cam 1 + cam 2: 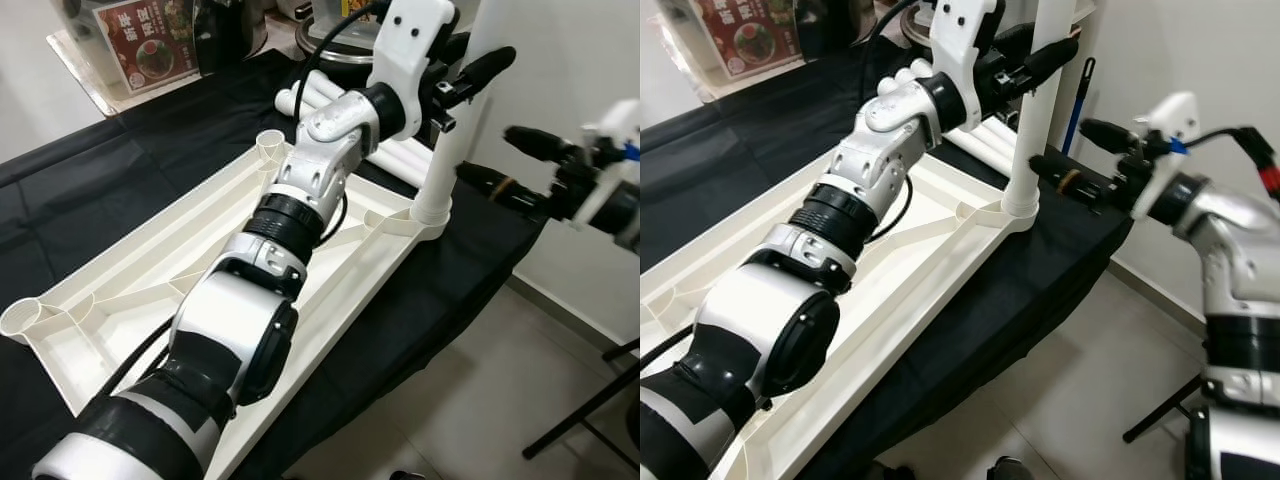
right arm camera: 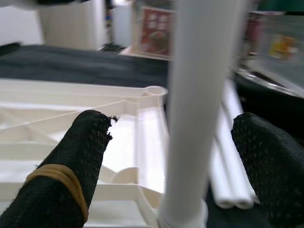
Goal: Building children table
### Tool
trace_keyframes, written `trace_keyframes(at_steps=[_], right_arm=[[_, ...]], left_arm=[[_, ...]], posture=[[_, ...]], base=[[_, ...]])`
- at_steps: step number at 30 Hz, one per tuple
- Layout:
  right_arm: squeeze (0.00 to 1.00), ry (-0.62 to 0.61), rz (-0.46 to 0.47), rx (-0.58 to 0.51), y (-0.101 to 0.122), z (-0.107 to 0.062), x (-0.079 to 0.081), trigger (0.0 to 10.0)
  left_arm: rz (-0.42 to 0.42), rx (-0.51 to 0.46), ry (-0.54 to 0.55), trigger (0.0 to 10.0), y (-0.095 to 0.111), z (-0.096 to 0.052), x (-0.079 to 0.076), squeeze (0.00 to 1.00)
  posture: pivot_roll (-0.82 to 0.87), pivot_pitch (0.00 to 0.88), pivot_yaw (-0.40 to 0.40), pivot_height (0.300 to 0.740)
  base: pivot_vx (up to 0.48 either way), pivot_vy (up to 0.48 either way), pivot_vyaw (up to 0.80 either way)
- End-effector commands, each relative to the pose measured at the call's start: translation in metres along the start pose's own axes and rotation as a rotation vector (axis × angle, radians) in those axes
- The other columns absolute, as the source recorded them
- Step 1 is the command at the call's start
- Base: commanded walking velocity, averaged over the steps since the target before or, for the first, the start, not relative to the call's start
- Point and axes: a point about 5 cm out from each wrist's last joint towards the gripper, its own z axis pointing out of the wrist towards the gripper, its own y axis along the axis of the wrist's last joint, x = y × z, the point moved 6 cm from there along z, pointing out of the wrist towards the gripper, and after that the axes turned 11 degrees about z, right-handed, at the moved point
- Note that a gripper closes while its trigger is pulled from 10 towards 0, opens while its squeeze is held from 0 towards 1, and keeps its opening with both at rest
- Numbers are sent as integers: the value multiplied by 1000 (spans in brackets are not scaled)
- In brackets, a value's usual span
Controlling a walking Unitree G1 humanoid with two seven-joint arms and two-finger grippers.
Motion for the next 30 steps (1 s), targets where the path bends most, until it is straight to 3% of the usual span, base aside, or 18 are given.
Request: trace_keyframes(at_steps=[1,6,11,17,22,26,30], right_arm=[[0,35,-11,48,-10,2,4,10000],[0,101,-37,78,-9,11,7,10000],[0,164,-19,24,-3,21,19,10000],[0,182,-16,28,-4,11,19,10000],[0,186,-25,41,-4,7,16,10000],[0,170,-33,51,-6,4,13,10000],[0,151,-40,56,-7,3,10,10000]], left_arm=[[-11,57,-12,10000,-16,-7,1,0],[16,61,-12,10000,-11,-9,9,0],[24,16,75,10000,17,-19,53,0],[-9,-33,92,10000,41,-31,80,0],[-40,-27,36,10000,40,-33,75,0],[-10,50,-172,10000,13,-37,35,0],[-12,83,-241,10000,4,-41,22,0]], posture=[[-81,146,69,740],[-81,144,69,740],[-72,139,69,740],[-68,129,65,740],[-69,127,64,740],[-75,125,63,740],[-73,127,64,740]], base=[[0,0,0],[0,0,0],[0,0,0],[0,0,0],[0,0,0],[0,0,0],[0,0,0]])
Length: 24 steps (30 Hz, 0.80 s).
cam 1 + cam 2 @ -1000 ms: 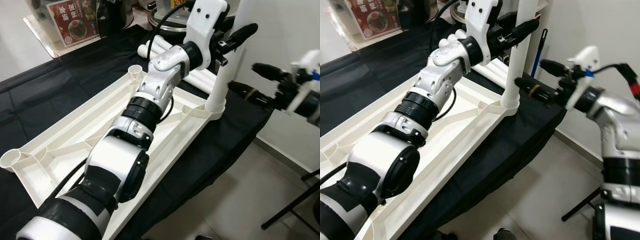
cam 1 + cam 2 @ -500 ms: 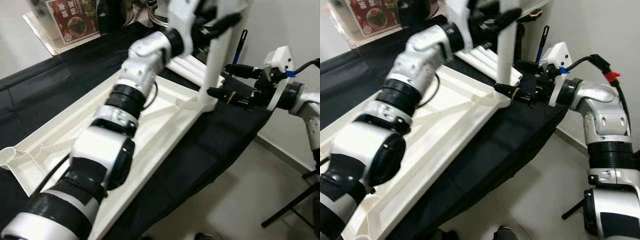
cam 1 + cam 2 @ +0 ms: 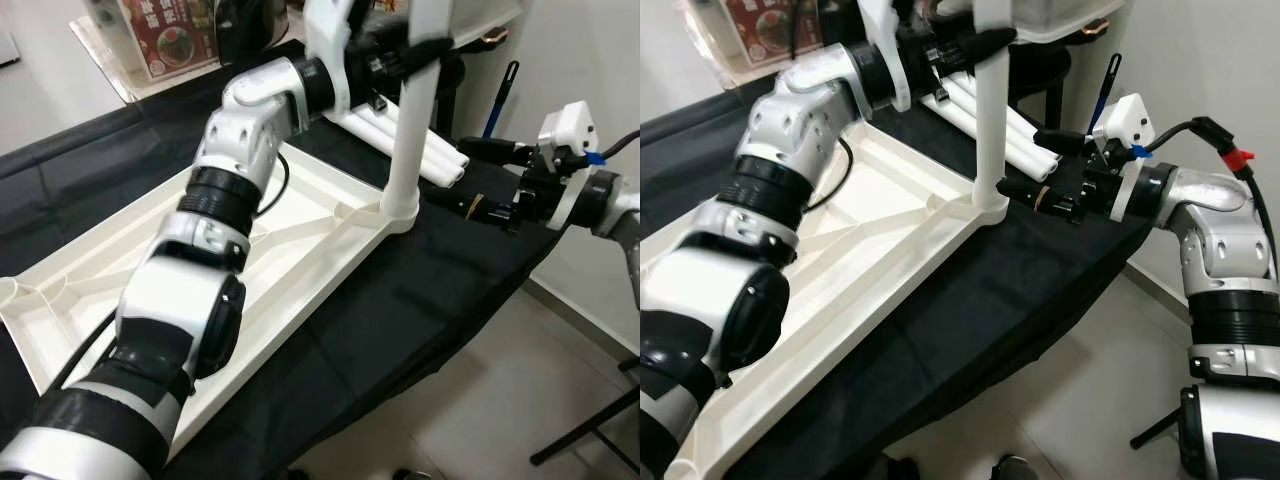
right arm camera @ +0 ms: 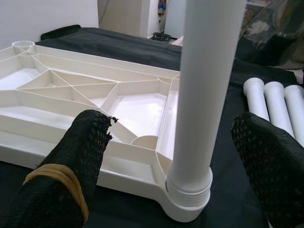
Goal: Building children table
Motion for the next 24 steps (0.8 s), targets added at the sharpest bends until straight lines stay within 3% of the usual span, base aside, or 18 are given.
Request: trace_keyframes(at_steps=[1,7,11,18,24], right_arm=[[0,-17,-8,-9,1,-5,-3,10000],[0,5,20,-11,2,-7,-1,10000],[0,25,26,-1,1,-8,1,10000],[0,58,20,23,1,-11,4,10000],[0,39,-8,29,2,-9,2,10000]], left_arm=[[10,37,-95,10000,-10,-3,-15,0],[58,86,-230,10000,-19,-11,-35,0],[69,98,-246,10000,-20,-13,-36,0],[105,123,-230,10000,-19,-17,-28,0],[98,124,-170,10000,-15,-11,-21,0]], posture=[[-73,129,64,740],[-67,132,67,740],[-65,133,66,740],[-63,131,69,740],[-66,131,69,740]], base=[[0,0,0],[0,0,0],[0,0,0],[0,0,0],[0,0,0]])
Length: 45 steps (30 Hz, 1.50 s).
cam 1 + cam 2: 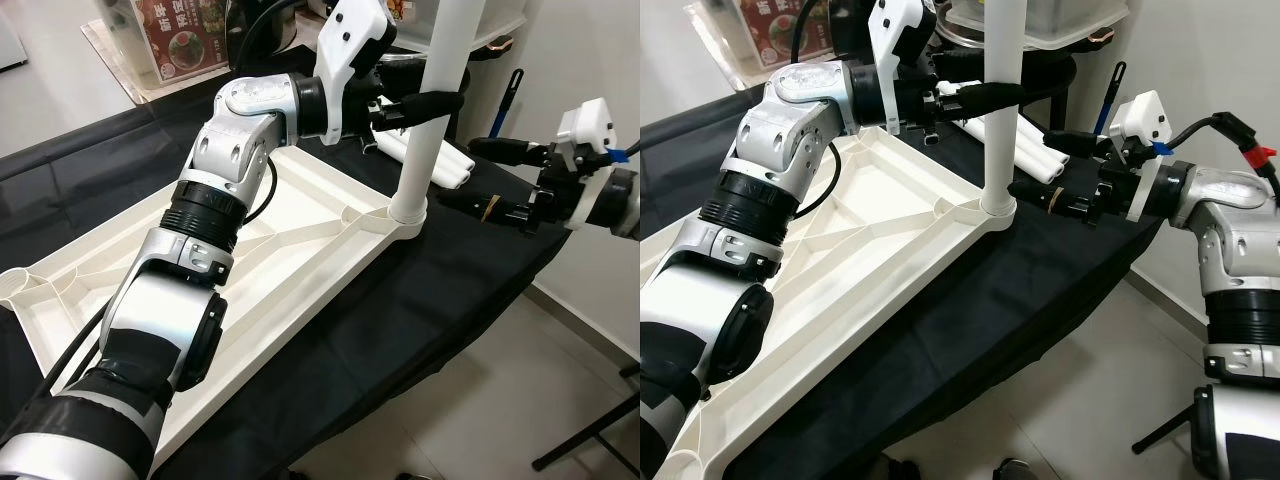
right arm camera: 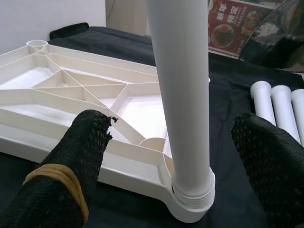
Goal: Building children table
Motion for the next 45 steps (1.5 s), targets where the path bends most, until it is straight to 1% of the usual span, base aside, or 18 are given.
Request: trace_keyframes(at_steps=[1,3,5,6,7,8,10,13,16,19,25,26,27,28,29,39,42,45], right_arm=[[0,2,-40,10,0,5,2,10000],[0,2,-40,10,0,5,2,10000],[0,-47,-120,-37,10,18,-2,10000],[0,-54,-145,-71,16,25,-1,10000],[0,-54,-145,-71,16,25,-1,10000],[0,-54,-167,-97,20,35,2,10000],[0,-54,-220,-91,19,50,6,10000],[0,-95,-262,-55,12,64,1,10000],[0,-103,-268,-46,11,66,0,10000],[0,-225,-264,-31,10,73,-19,10000],[0,-293,-214,-81,16,74,-31,10000],[0,-291,-207,-88,17,73,-30,6980],[0,-292,-205,-95,17,73,-31,4824],[0,-292,-202,-98,17,72,-31,4039],[0,-285,-193,-101,16,72,-31,0],[0,-207,-147,-133,14,71,-18,0],[0,-210,-135,-143,15,69,-18,0],[0,-263,-81,-159,15,65,-27,0]], left_arm=[[-33,60,5,10000,-13,2,-1,0],[-33,60,5,10000,-13,2,-1,0],[-35,62,8,10000,-12,6,1,0],[-35,63,7,10000,-12,9,1,0],[-35,63,7,10000,-12,9,1,0],[-33,63,0,10000,-11,11,0,0],[-33,63,-11,10000,-11,15,-2,0],[-32,64,-20,10000,-12,17,-4,0],[-33,64,-22,10000,-12,18,-5,0],[-31,61,-26,10000,-11,19,-7,0],[-27,59,-26,10000,-11,19,-5,0],[-27,59,-26,10000,-11,19,-5,0],[-27,59,-26,10000,-11,19,-5,0],[-26,60,-26,10000,-12,19,-5,0],[-27,60,-26,10000,-12,19,-5,0],[-27,60,-19,10000,-12,19,-5,0],[-25,61,-19,10000,-13,19,-5,0],[-22,63,-16,10000,-14,19,-5,0]], posture=[[-67,134,70,740],[-67,134,70,740],[-71,133,74,740],[-71,133,75,740],[-71,133,75,740],[-72,133,79,740],[-74,135,80,740],[-74,134,82,740],[-74,134,82,740],[-67,135,80,740],[-62,134,76,740],[-63,134,75,740],[-63,134,75,740],[-64,134,75,740],[-66,134,74,740],[-66,132,76,740],[-67,131,77,740],[-70,128,77,740]], base=[[0,0,0],[0,0,0],[0,0,0],[0,0,0],[0,0,0],[0,0,0],[0,0,0],[0,0,0],[0,0,0],[0,0,0],[0,0,0],[0,0,0],[0,0,0],[0,0,0],[0,0,0],[0,0,0],[0,0,0],[0,0,0]])
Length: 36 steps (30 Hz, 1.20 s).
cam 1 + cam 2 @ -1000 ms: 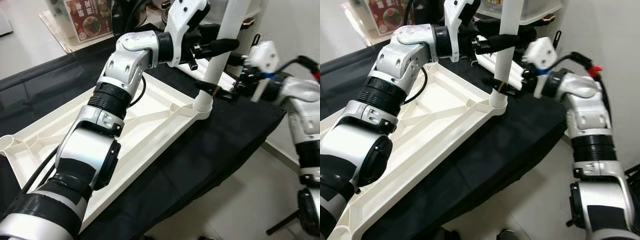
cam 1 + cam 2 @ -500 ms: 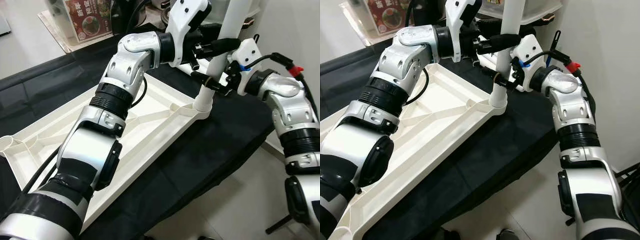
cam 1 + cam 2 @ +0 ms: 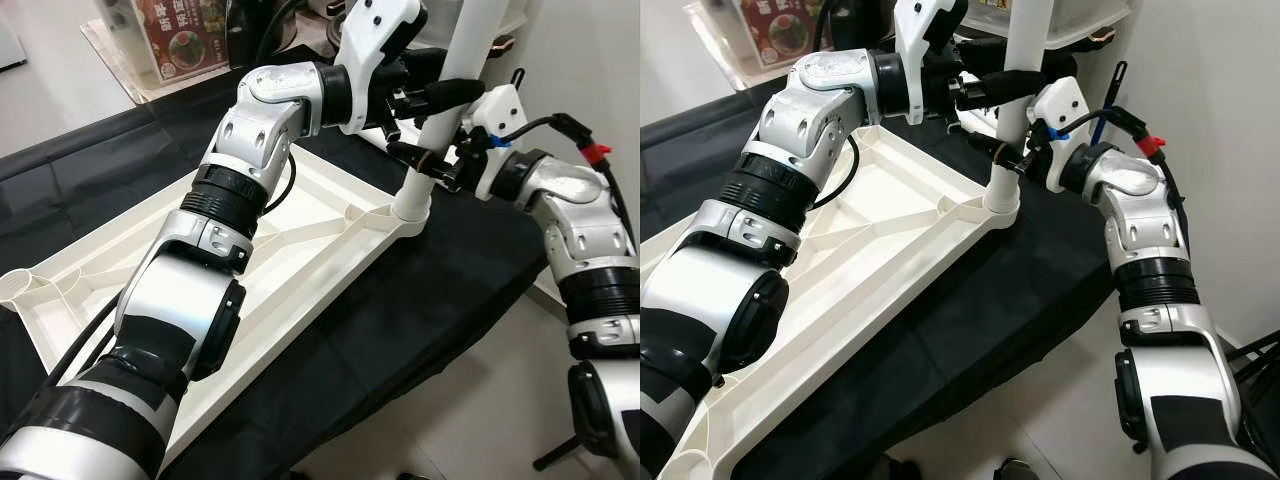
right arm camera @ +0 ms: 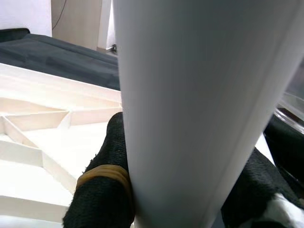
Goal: Building children table
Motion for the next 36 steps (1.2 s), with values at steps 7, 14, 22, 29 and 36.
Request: trace_keyframes(at_steps=[7,14,22,29,36], right_arm=[[0,-126,60,-60,12,-5,-21,0],[0,-144,110,-71,10,-5,-21,0],[0,-209,215,-105,10,-4,-30,0],[0,-179,304,-179,30,1,-28,0],[0,-118,269,-46,22,8,-20,0]], left_arm=[[-71,45,15,10000,-17,-1,-2,0],[-84,22,24,10000,-13,-3,0,1000],[-103,13,133,10000,-14,-17,20,1000],[-158,39,212,10000,-38,-38,20,90],[-226,73,281,10000,-65,-60,13,0]], posture=[[-68,126,77,740],[-66,127,75,740],[-66,131,73,740],[-69,134,70,740],[-74,142,63,740]], base=[[0,0,0],[0,0,0],[0,0,0],[0,0,0],[0,0,0]])
